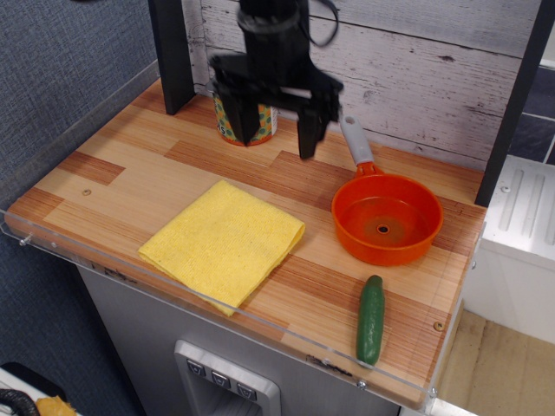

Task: Put the pot on top of the cloth.

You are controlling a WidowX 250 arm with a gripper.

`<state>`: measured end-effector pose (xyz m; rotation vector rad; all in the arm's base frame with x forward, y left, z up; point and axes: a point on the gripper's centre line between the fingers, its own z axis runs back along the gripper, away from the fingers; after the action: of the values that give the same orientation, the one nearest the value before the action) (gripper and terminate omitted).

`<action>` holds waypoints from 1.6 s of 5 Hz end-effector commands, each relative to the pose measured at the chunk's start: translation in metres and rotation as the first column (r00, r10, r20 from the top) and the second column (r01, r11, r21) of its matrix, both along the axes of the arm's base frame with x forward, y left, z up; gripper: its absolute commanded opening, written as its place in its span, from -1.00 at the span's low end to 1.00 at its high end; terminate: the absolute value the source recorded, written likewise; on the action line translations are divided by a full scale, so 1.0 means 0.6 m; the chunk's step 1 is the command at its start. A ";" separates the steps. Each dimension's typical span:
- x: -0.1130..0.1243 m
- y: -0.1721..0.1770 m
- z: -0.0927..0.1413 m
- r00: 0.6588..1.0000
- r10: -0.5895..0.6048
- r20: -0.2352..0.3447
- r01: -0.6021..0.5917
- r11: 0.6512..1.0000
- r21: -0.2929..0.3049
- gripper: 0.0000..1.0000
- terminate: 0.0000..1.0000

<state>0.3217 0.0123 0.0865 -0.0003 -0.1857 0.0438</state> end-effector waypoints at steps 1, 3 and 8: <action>0.018 -0.049 -0.037 0.993 -0.112 0.037 0.113 0.994 -0.005 1.00 -1.00; 0.026 -0.074 -0.094 0.981 -0.191 -0.015 0.192 0.981 0.011 1.00 -1.00; 0.017 -0.069 -0.053 0.990 -0.136 0.020 0.138 0.987 -0.082 -1.00 -1.00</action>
<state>0.3306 -0.0278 0.0360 -0.0987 -0.1395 -0.0772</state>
